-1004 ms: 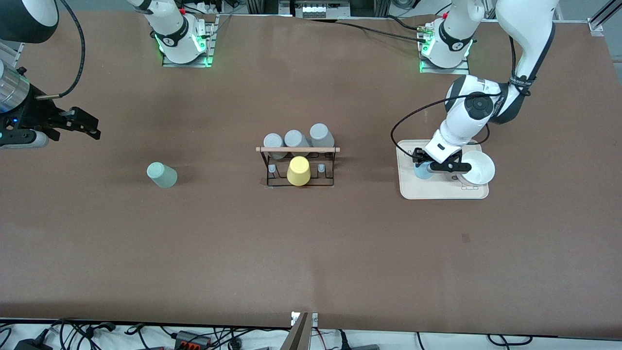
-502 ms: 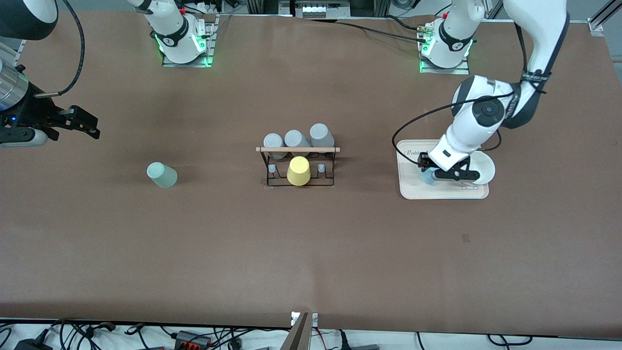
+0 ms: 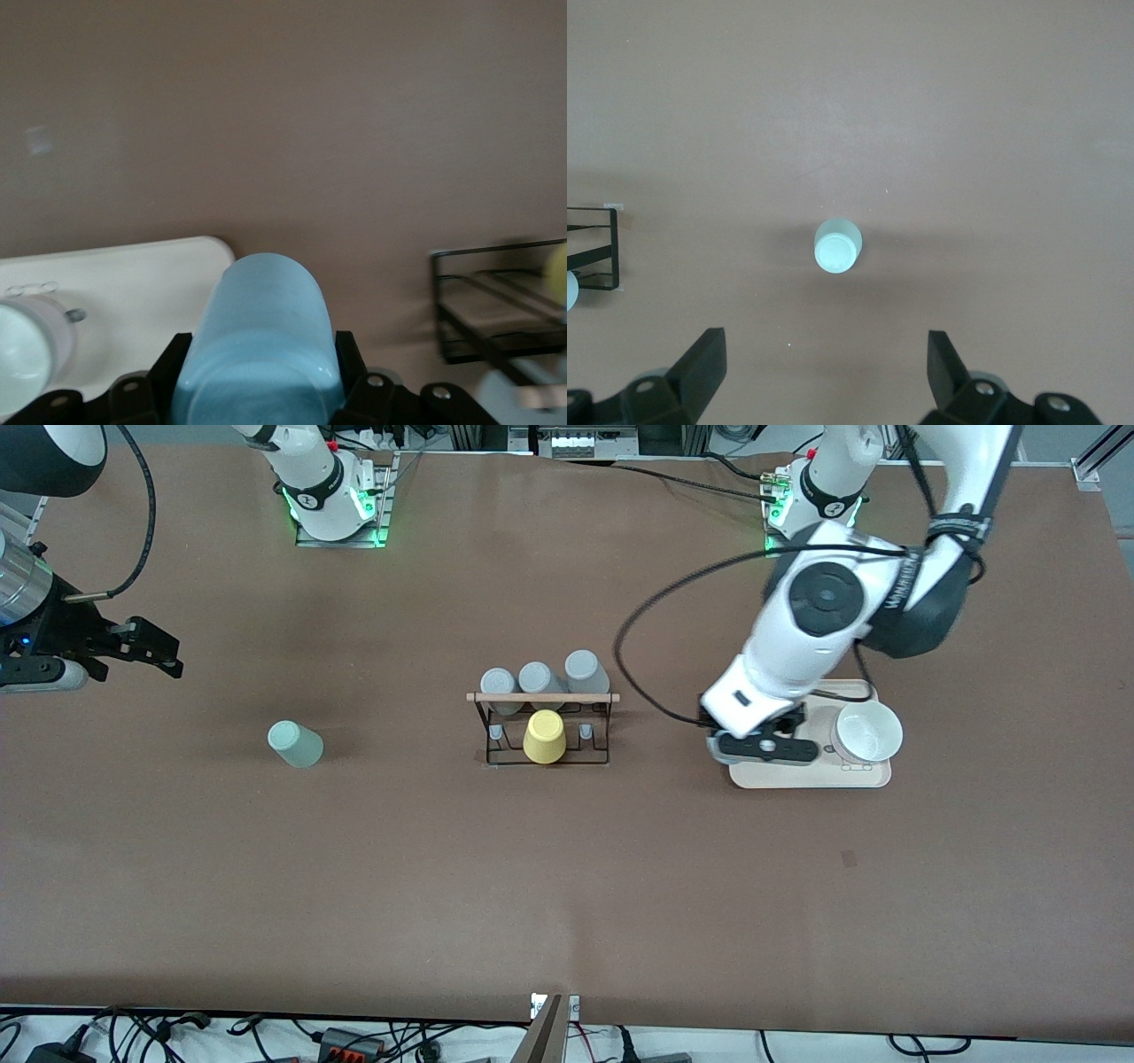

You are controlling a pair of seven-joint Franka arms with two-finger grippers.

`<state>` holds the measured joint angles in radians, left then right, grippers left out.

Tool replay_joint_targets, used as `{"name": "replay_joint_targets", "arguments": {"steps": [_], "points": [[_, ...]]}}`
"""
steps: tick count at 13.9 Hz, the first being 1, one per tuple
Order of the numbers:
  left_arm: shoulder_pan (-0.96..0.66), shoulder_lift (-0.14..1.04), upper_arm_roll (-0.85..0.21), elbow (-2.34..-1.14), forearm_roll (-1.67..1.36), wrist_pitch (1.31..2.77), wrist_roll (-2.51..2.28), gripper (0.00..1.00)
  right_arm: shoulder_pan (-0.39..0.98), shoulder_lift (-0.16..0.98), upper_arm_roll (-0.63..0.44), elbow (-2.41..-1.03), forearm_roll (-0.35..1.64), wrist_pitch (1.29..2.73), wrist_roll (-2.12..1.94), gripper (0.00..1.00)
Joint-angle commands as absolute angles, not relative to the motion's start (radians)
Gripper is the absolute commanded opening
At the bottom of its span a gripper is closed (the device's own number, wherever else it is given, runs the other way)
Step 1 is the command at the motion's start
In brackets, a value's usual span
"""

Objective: Hang scattered cups on rack with three cups
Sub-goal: 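Carry the blue cup with the left gripper to the wire rack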

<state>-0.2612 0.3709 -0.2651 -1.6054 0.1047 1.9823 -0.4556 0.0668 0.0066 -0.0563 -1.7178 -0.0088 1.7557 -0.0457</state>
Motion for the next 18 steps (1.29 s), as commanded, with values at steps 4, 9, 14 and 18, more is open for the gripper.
{"name": "replay_joint_targets", "arguments": {"steps": [4,9,14,18], "points": [[-0.451,0.63,-0.253,-1.247,0.066,1.922,-0.646,0.2,0.071,0.006,-0.055,-1.694,-0.014,1.75,-0.057,1.0],[-0.497,0.664,-0.247,-1.246,0.072,1.94,-0.687,0.2,0.066,0.021,-0.055,-1.674,-0.008,1.749,-0.052,1.0],[-0.502,0.675,-0.249,-1.253,0.074,1.942,-0.692,0.21,0.071,0.023,-0.055,-1.672,-0.011,1.749,-0.06,1.0],[-0.514,0.701,-0.25,-1.255,0.074,1.942,-0.696,0.21,0.077,0.063,-0.054,-1.657,-0.018,1.747,-0.06,1.0]]}}
